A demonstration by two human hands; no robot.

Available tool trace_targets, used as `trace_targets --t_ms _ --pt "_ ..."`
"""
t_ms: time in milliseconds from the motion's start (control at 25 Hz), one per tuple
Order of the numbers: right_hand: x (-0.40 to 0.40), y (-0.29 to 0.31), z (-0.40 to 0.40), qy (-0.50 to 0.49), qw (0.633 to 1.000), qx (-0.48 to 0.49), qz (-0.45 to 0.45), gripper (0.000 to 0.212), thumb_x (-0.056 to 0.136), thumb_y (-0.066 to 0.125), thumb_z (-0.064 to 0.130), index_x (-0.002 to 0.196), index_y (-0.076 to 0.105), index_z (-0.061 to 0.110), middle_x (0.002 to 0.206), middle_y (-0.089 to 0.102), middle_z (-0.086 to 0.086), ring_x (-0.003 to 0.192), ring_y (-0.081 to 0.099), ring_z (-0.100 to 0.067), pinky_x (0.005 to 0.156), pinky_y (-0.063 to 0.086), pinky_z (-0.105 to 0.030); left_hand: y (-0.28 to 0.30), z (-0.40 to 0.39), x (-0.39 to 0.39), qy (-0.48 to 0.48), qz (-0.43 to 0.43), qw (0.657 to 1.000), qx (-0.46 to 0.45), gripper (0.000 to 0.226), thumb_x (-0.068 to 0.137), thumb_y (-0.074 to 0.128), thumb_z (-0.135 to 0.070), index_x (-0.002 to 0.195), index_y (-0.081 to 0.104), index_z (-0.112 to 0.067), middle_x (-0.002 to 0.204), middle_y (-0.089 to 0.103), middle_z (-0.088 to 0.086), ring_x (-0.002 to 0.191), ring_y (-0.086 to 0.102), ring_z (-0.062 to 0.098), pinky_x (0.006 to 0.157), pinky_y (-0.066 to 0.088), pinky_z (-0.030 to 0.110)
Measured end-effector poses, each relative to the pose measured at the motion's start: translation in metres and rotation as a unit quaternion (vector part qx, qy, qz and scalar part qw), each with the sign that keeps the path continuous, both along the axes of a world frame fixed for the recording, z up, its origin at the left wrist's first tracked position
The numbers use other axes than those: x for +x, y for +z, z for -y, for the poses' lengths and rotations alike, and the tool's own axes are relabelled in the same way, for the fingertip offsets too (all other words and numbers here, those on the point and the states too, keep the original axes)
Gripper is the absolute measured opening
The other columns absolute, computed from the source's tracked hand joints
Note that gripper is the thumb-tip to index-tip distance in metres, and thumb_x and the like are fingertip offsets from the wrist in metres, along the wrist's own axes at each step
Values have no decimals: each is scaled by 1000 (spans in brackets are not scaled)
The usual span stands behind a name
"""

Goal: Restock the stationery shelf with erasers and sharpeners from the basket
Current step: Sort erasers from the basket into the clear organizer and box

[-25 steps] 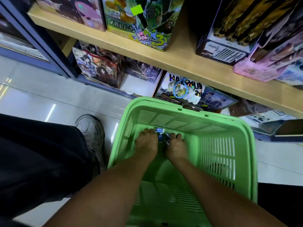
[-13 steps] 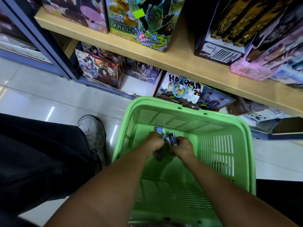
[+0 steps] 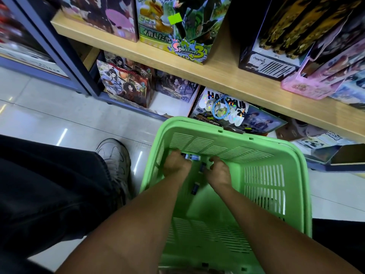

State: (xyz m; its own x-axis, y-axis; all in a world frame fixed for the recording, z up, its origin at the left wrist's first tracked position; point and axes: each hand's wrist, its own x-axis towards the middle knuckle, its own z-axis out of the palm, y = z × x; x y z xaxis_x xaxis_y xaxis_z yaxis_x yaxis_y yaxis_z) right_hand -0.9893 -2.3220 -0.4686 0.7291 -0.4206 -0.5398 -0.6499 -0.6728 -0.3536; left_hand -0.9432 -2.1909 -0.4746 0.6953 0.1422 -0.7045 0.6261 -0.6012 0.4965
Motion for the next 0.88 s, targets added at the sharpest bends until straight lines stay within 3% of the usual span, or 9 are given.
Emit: trace_targets --t_ms 80,160,280,400,480,600,760,840,880 --pt "1 -7 -6 92 995 -17 -35 43 88 68 19 130 56 20 123 55 -12 103 64 -35 83 50 -35 2 2 -4 -180 80 978 70 21 87 66 -21 107 64 -23 112 66 4 103 66 29 78 50 32" --pt "-2 -11 -11 142 988 -28 -50 33 87 66 17 119 57 19 119 50 -11 93 64 -36 76 52 -37 1 4 -11 -303 151 938 78 20 91 60 -17 110 61 -26 120 62 3 103 65 29 79 49 33" --pt "-12 -12 -4 125 991 -22 -36 30 83 66 12 111 59 12 111 52 -13 82 61 -33 72 52 -34 -8 3 -18 -396 152 903 69 27 97 49 -21 124 53 -26 138 50 3 104 62 30 80 49 35" --pt "-30 -11 -3 121 990 -6 -66 40 77 75 16 112 57 11 107 53 -10 77 51 -23 69 44 -28 -10 6 -19 -495 162 847 106 60 96 55 -17 151 31 -22 159 26 2 112 57 32 87 51 37" --pt "-39 -17 -12 114 990 13 -76 42 77 77 20 111 54 11 105 57 -9 77 44 -16 69 41 -27 -9 12 -20 -530 177 820 127 65 96 55 -16 155 25 -21 163 19 0 114 58 32 89 50 36" --pt "-39 -30 -25 125 989 -15 -77 33 84 69 22 110 53 11 104 58 -10 71 38 -13 67 45 -32 -8 15 -16 -512 170 828 153 43 97 52 -14 140 43 -17 150 37 4 109 61 30 82 48 35" --pt "-30 -26 -22 112 990 -29 -75 15 89 60 15 103 57 12 100 61 -10 83 57 -24 67 42 -28 -11 9 -21 -498 168 833 174 37 94 55 -10 130 48 -13 141 42 9 112 58 32 83 49 36" --pt "-24 -21 -10 62 996 3 -65 16 85 63 8 100 64 14 98 66 -8 88 62 -23 67 46 -25 -17 6 -20 -458 141 861 172 36 93 57 -7 128 50 -10 135 51 12 112 60 32 86 50 37" --pt "-20 -17 -3 23 997 30 -60 18 83 65 6 99 67 16 96 69 -7 87 65 -22 66 48 -24 -18 5 -16 -408 104 893 162 30 93 58 -10 122 53 -9 127 59 12 109 63 32 85 51 37"
